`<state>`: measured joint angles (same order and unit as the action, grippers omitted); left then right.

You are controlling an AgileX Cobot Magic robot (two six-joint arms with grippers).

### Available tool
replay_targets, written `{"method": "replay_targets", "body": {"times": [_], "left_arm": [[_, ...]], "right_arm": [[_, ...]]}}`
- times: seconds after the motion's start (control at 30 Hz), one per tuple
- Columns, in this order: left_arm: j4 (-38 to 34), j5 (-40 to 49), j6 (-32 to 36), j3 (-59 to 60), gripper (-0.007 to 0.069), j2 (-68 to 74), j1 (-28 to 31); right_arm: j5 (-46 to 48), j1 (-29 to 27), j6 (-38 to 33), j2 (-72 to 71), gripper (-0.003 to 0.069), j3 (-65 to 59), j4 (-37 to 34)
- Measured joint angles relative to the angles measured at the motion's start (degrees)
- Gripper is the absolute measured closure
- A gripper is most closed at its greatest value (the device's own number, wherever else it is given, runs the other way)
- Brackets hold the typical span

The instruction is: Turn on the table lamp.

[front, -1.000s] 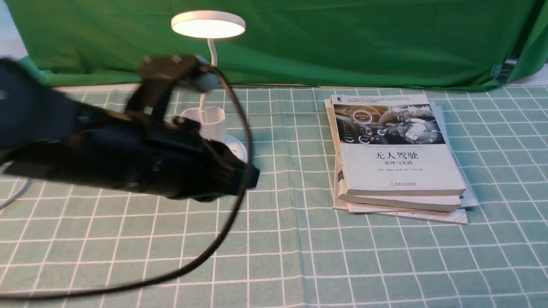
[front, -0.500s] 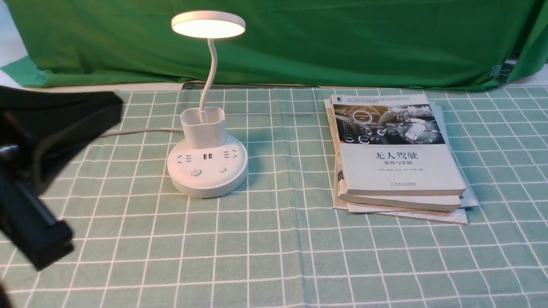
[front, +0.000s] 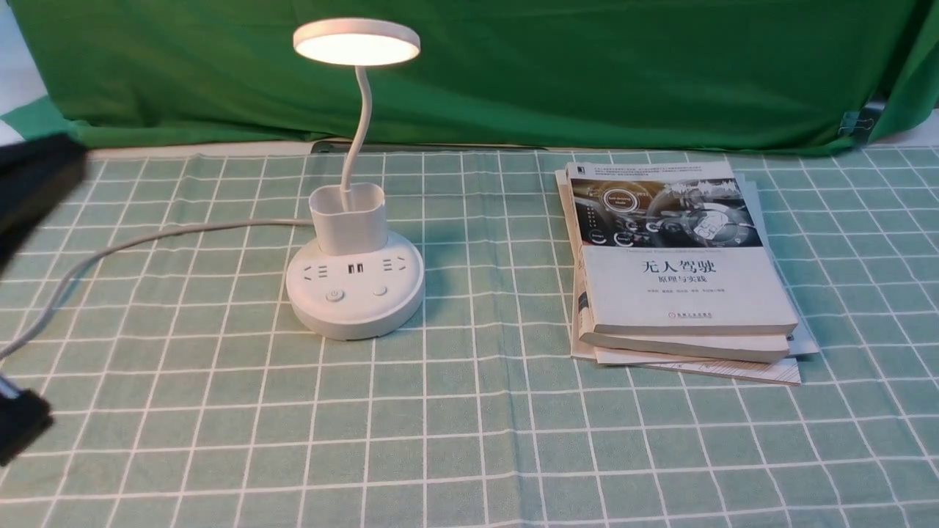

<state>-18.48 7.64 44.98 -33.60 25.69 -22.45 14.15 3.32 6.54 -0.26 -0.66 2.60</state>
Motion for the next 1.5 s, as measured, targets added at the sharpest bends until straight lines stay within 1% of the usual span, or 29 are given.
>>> {"method": "replay_targets", "body": {"times": [0.07,0.1,0.13,0.17,0.2,0.23,0.27,0.3,0.33,0.37,0.4,0.6,0.63,0.7,0.77,0.83,0.97,1.07,1.27,1.5], "left_arm": [[0.32,-4.47,-2.81,4.08,0.0623,-4.07,2.37],[0.61,-6.51,-5.32,6.49,0.0623,-6.32,4.13],[1.59,-8.16,-10.21,9.44,0.0623,-8.98,7.01],[2.60,-8.83,-12.85,11.36,0.0622,-10.73,8.36],[3.91,-9.09,-16.82,13.24,0.0622,-12.41,10.70],[5.88,-8.97,-22.25,15.42,0.0622,-14.43,13.06],[7.09,-8.66,-25.56,16.62,0.0621,-15.60,13.98],[9.42,-7.64,-32.48,18.81,0.0618,-18.14,17.06],[11.48,-5.89,-36.69,21.09,0.0611,-20.14,19.34],[11.48,-5.73,-37.20,21.09,0.0610,-20.44,19.65],[12.78,-4.35,-39.87,23.86,0.0603,-22.92,21.73],[13.64,-4.29,-42.55,31.68,0.0585,-25.52,22.59],[13.69,-3.95,-43.87,33.48,0.0581,-25.52,22.61],[13.69,-3.34,-44.98,33.83,0.0580,-25.57,22.71],[13.69,-0.57,-45.86,33.83,0.0579,-25.69,22.71],[13.51,4.33,-46.37,33.83,0.0578,-25.77,22.71],[13.45,7.16,-46.04,33.89,0.0575,-25.81,22.71],[12.90,7.39,-43.67,33.89,0.0571,-25.81,22.71],[11.08,7.39,-41.38,33.89,0.0564,-25.81,22.71],[10.70,7.39,-40.82,33.89,0.0557,-25.81,22.71]], "right_arm": [[0.00,0.00,0.00,0.00,0.0419,0.00,0.00],[0.00,0.00,0.00,0.00,0.0419,0.00,0.00],[0.10,0.00,0.00,0.00,0.0419,0.00,0.00],[0.03,0.00,0.00,0.00,0.0419,0.00,0.00],[0.03,0.00,0.00,0.00,0.0419,0.00,0.00],[0.03,0.00,0.00,0.00,0.0419,0.00,0.00],[0.03,0.00,0.00,0.00,0.0419,0.00,0.00],[0.03,0.00,0.00,0.00,0.0419,0.00,0.00],[0.03,0.00,0.00,0.00,0.0419,0.00,0.00],[0.03,0.00,0.00,0.00,0.0419,0.00,0.00],[0.03,0.00,0.00,0.00,0.0419,0.00,0.00],[-0.10,0.00,0.00,0.00,0.0419,0.00,0.00],[-0.02,0.00,0.00,0.00,0.0419,0.00,0.00],[-0.02,0.00,0.00,0.00,0.0419,0.00,0.00],[-0.02,0.00,0.00,0.00,0.0419,0.00,0.00],[-0.02,0.00,0.00,0.00,0.0419,0.00,0.00],[-0.02,0.00,0.00,0.00,0.0419,0.00,0.00],[-0.02,0.00,0.00,0.00,0.0419,0.00,0.00],[-0.02,0.00,0.00,0.00,0.0418,0.00,0.00],[-0.08,0.00,0.00,0.00,0.0418,0.00,0.00]]}}
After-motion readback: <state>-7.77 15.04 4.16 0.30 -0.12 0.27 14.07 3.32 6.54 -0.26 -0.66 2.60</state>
